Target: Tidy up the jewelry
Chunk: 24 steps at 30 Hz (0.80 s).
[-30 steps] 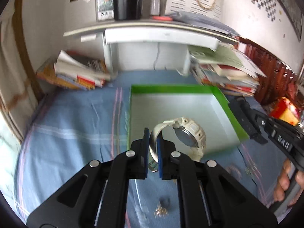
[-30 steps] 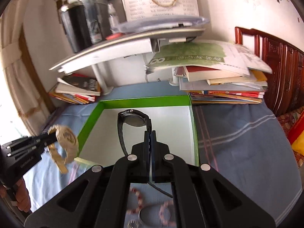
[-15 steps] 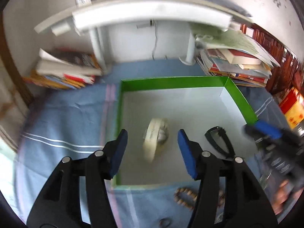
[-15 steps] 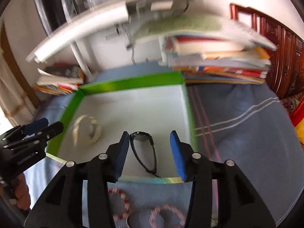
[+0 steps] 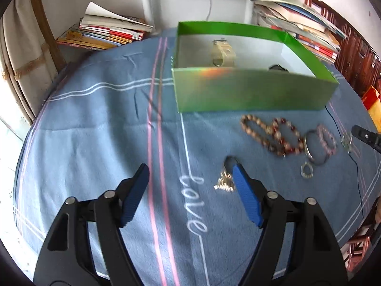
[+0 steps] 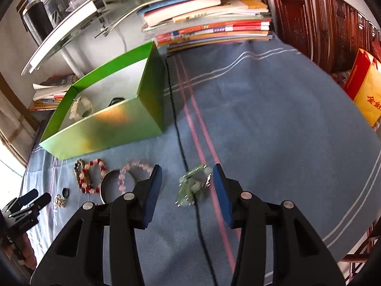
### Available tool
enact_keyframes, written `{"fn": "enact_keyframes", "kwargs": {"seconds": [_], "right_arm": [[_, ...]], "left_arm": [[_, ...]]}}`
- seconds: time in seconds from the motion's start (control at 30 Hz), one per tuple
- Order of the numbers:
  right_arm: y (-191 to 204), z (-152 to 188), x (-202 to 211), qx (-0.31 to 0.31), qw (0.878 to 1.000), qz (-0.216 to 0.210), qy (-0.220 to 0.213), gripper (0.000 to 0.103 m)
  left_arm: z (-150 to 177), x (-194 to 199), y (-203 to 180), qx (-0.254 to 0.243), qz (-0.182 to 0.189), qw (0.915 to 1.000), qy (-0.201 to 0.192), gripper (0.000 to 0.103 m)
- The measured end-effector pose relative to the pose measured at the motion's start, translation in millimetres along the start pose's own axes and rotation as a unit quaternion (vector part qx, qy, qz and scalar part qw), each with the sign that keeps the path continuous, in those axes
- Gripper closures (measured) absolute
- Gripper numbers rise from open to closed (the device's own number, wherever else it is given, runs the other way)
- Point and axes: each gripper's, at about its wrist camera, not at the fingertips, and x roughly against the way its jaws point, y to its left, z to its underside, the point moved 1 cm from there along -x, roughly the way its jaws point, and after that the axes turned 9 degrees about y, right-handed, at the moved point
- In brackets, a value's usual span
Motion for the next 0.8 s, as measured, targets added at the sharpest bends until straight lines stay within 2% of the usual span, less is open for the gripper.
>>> {"fn": "enact_keyframes", "kwargs": {"seconds": [0.1, 0.23, 0.33, 0.37, 0.4, 0.47, 0.5, 0.53, 0.8], "right_arm": [[7.7, 2.9, -2.5, 0.008, 1.0, 0.008, 0.005, 0.059], [10.6, 4.9, -9.2, 0.018, 0.999, 0.049, 0.007, 0.059], [8.6, 5.8, -14.5, 0.024, 0.999, 0.046, 0.013, 0.06], [8.6, 6.4, -15.9, 0.024, 0.999, 0.047, 0.011, 0.064], [8.6, 6.7, -17.2, 0.023, 0.999, 0.047, 0.012, 0.076], [9.2, 5.9, -17.7, 0.024, 0.999, 0.033, 0.009, 0.083], [10.7, 5.9, -17.1, 0.028, 0.999, 0.03, 0.007, 0.094], [12.1, 5.5, -17.7, 0.031, 0.999, 0.028, 0.008, 0.097], [28.9, 3.6, -12.9, 0.053, 0.999, 0.014, 0.003, 0.097]], "left_arm": [[4.2, -4.3, -3.9, -0.006, 0.007, 0.9999, 0.007, 0.027], [5.9, -10.7, -6.7, -0.011, 0.011, 0.9998, 0.015, 0.026], [6.4, -14.0, -7.2, -0.013, 0.014, 0.9996, 0.019, 0.025], [6.4, -14.9, -7.1, -0.013, 0.016, 0.9996, 0.021, 0.025], [6.7, -15.8, -7.0, -0.013, 0.017, 0.9995, 0.022, 0.025], [7.1, -16.9, -6.6, -0.011, 0.019, 0.9995, 0.023, 0.025], [6.9, -17.4, -6.1, -0.01, 0.018, 0.9995, 0.023, 0.025], [6.7, -17.3, -6.0, -0.008, 0.016, 0.9996, 0.023, 0.025], [14.8, -2.4, -7.1, 0.001, 0.012, 0.9999, -0.005, 0.025]]}}
